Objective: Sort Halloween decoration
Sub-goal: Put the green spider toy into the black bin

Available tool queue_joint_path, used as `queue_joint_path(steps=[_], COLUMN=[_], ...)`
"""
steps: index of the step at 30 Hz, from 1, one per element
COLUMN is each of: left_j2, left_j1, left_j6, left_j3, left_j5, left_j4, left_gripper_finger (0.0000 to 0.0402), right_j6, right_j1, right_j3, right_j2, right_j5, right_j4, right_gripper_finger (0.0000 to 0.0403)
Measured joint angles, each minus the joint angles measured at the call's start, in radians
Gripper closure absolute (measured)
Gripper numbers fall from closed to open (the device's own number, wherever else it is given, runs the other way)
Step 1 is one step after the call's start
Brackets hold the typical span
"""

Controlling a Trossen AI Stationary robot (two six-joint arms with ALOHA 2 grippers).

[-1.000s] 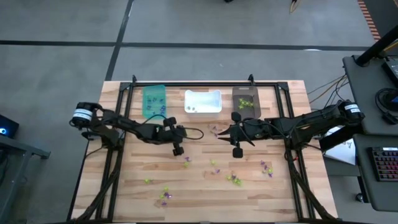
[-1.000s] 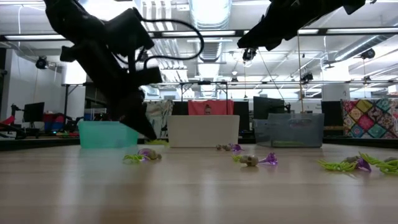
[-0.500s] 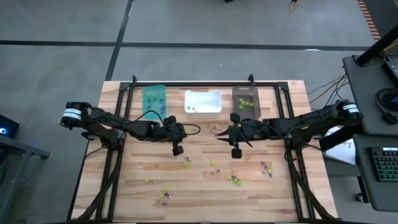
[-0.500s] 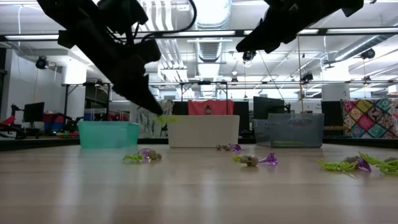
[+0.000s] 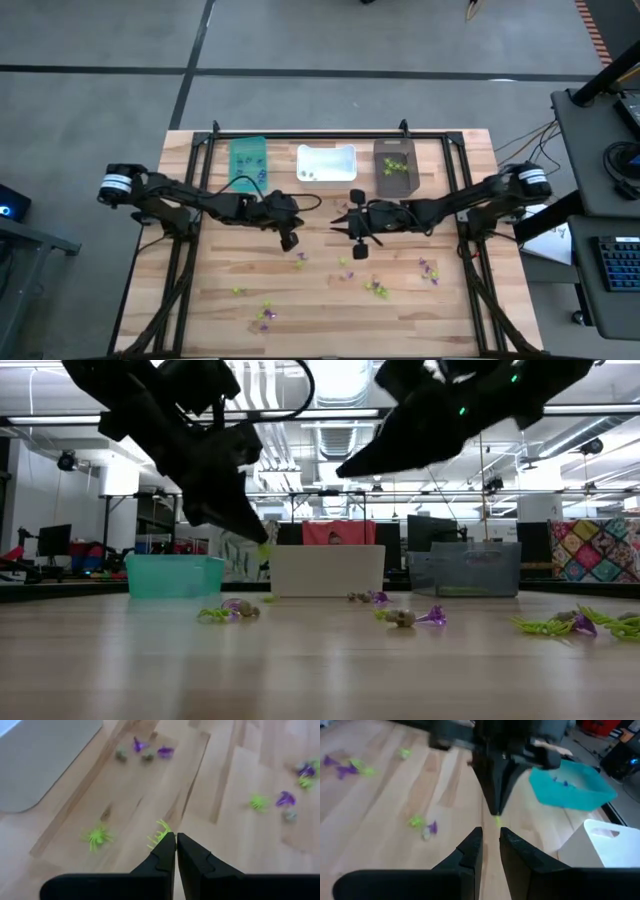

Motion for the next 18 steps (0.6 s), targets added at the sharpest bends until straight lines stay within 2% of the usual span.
queue_joint_path(steps=[5,13,18], left_j2=[-0.017,-0.016,-0.006], left_j1=[-0.004,-0.004,-0.005], left_j6=[0.001,0.031,0.054], left_j3=[0.000,0.000,0.000], left_j5=[0.014,0.067,0.070], left_j4=[0.039,0.153,0.221], left_gripper_finger=[0.0401,0.0402,0.0402], right_j6=[0.003,0.021,0.046], right_j1=[-0.028,-0.045,-0.045], right_j3=[0.000,0.000,0.000], right_j2=[0.095,0.151,0.151], right_j5=[0.000,-0.009,-0.011], right_j4=[0.094,0.128,0.130], right_gripper_finger=[0.0346,0.0346,0.0316])
